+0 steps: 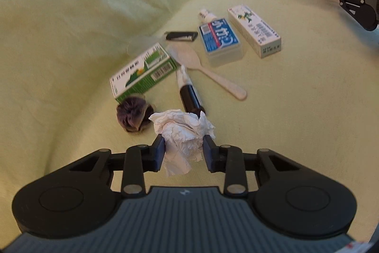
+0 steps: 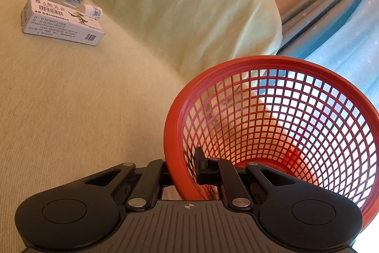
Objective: Organize objects
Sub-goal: 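Grasp the crumpled white tissue with the left gripper, then carry the white tissue with the left gripper toward the basket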
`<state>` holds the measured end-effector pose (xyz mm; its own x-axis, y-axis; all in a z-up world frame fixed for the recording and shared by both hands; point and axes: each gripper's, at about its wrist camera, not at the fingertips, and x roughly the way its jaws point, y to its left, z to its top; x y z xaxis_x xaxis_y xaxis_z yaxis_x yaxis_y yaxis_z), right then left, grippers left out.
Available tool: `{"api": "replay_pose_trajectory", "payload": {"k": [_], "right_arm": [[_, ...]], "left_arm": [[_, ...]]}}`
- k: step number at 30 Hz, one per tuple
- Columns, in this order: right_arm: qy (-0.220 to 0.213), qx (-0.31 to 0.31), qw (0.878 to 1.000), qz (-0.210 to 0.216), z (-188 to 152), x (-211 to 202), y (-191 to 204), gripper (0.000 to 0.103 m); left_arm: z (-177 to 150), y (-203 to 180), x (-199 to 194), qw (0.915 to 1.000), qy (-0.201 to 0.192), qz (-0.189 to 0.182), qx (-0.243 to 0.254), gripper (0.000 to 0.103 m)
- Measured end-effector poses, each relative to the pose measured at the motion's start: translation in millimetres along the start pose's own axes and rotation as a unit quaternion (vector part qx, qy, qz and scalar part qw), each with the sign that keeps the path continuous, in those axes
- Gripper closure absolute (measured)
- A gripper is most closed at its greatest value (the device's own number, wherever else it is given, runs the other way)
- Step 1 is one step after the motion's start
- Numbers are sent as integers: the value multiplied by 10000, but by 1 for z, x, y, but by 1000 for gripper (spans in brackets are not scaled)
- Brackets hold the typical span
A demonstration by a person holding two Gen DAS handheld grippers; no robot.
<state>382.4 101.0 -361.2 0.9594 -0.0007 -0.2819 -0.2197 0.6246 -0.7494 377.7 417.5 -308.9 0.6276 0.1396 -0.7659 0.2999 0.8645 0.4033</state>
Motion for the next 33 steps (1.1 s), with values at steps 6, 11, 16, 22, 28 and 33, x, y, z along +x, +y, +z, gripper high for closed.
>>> {"api": "replay_pose_trajectory", "payload": {"k": [6, 11, 16, 22, 28, 33], "right_arm": [[-25, -22, 10000, -8, -1, 0, 0, 99], [-24, -4, 10000, -14, 1, 3, 0, 99], [-30, 7, 10000, -3, 1, 3, -1, 99], [-31, 37, 10000, -4, 2, 4, -1, 98], [-39, 41, 10000, 0, 2, 3, -1, 98], [-40, 68, 10000, -1, 2, 3, -1, 98]], "left_arm": [[25, -5, -17, 9988, -434, 70, 223, 74], [57, -16, -31, 9946, -887, -26, 547, 74], [90, -32, -34, 9897, -1159, -215, 813, 74], [125, -58, -38, 9806, -1493, -447, 1191, 74], [155, -83, -40, 9668, -1824, -648, 1669, 74], [176, -94, -38, 9669, -1846, -805, 1565, 74]]}}
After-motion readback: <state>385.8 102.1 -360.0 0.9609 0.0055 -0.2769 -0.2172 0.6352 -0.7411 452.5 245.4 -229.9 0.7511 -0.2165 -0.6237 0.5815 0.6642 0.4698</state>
